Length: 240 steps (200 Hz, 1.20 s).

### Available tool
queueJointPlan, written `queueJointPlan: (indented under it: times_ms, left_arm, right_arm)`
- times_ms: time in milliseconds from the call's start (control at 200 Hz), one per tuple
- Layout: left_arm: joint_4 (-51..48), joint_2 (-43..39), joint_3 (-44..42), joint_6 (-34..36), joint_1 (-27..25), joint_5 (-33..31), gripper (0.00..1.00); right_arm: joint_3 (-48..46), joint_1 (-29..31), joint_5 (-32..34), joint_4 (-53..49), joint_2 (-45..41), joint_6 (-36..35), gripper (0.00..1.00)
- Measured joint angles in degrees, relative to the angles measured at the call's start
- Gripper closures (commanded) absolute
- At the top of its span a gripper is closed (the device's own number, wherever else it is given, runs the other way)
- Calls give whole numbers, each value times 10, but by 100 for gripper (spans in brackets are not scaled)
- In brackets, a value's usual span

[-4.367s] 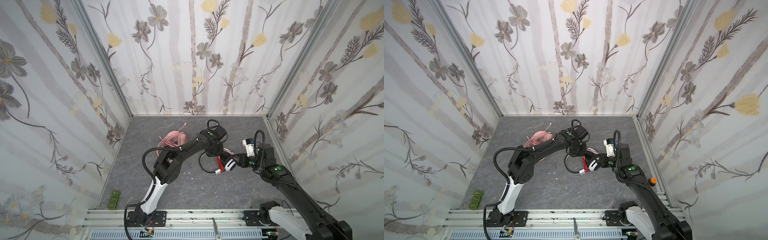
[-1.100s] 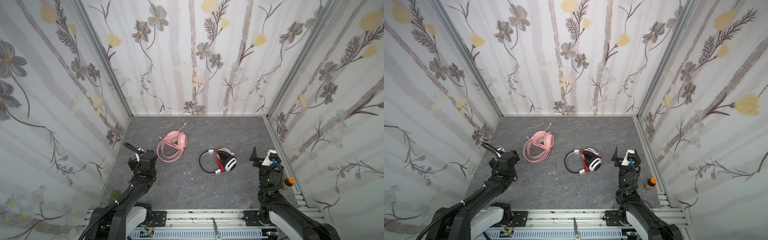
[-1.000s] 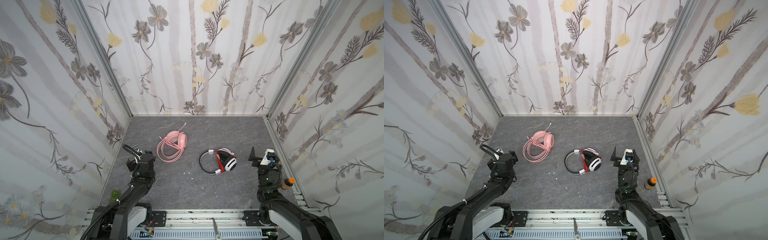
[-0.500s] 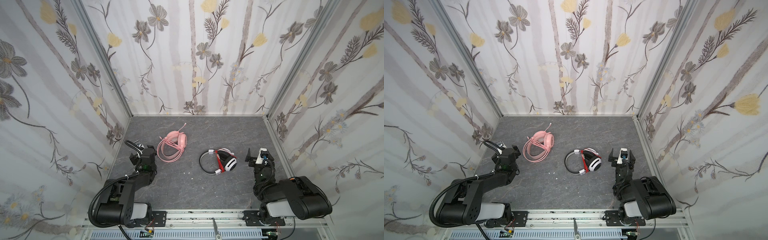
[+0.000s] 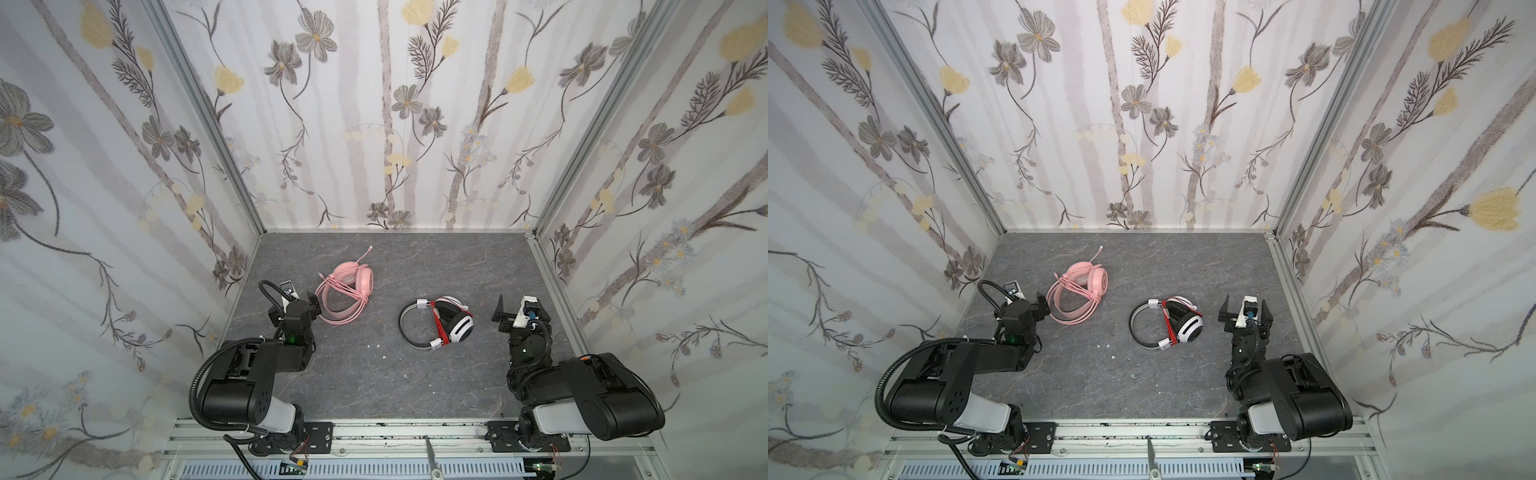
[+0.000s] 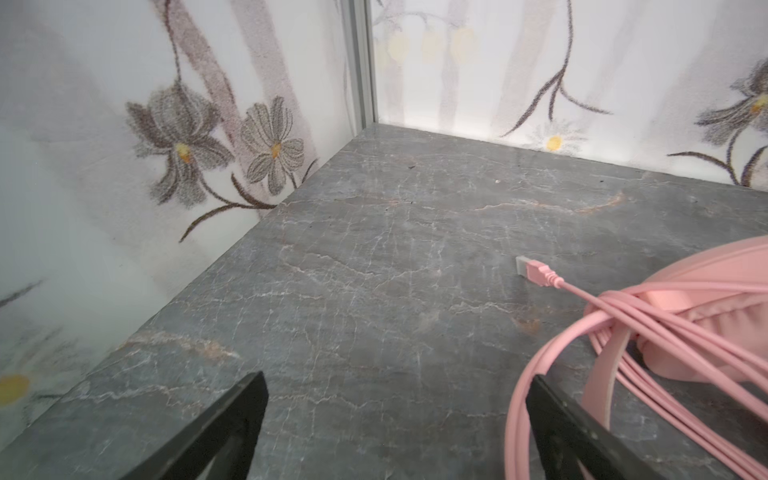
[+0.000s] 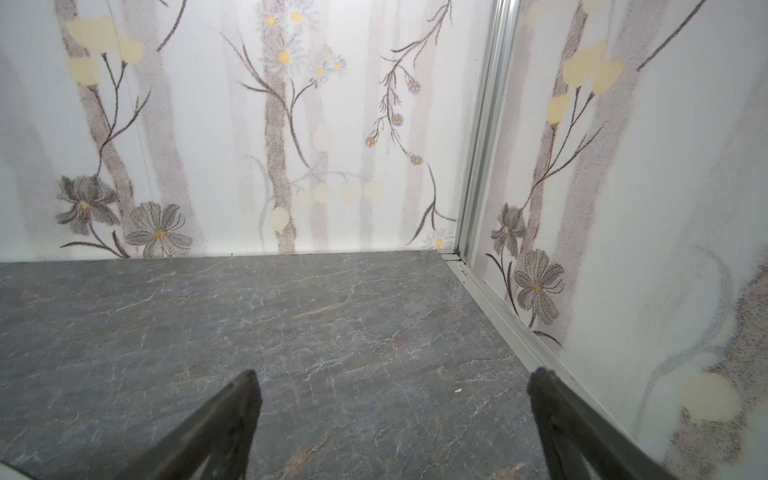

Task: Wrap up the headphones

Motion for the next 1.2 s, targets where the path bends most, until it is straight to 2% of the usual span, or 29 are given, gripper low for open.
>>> queueJointPlan:
  times_ms: [130, 260, 380, 455, 550, 610, 689, 784, 1199]
  left_arm:
    - [18, 33, 19, 4, 27, 67, 0]
    - [3, 40, 15, 2, 34, 99, 0]
    - [8, 40, 15, 2, 35, 105, 0]
    - [9, 40, 15, 2, 35, 110, 0]
    - [14, 40, 10, 2, 31, 111, 0]
    - [22, 41, 4, 5, 25, 111, 0]
    - [37, 43, -4, 16, 10, 109, 0]
    - [44, 46, -5, 28, -2, 103, 0]
    - [42, 46, 8, 28, 7, 100, 0]
  right_arm:
    - [52, -18, 3, -33, -14, 15, 0]
    - [88, -56, -16, -95, -20, 45, 0]
    - [88, -62, -35, -125, -21, 55, 0]
    - [88, -73, -70, -136, -22, 56, 0]
    - [76, -83, -157, -133, -25, 40, 0]
    - [71, -83, -190, -134, -25, 36, 0]
    - [103, -87, -181, -168, -24, 45, 0]
    - [107, -90, -178, -163, -23, 51, 0]
    - [103, -88, -186, -167, -22, 49, 0]
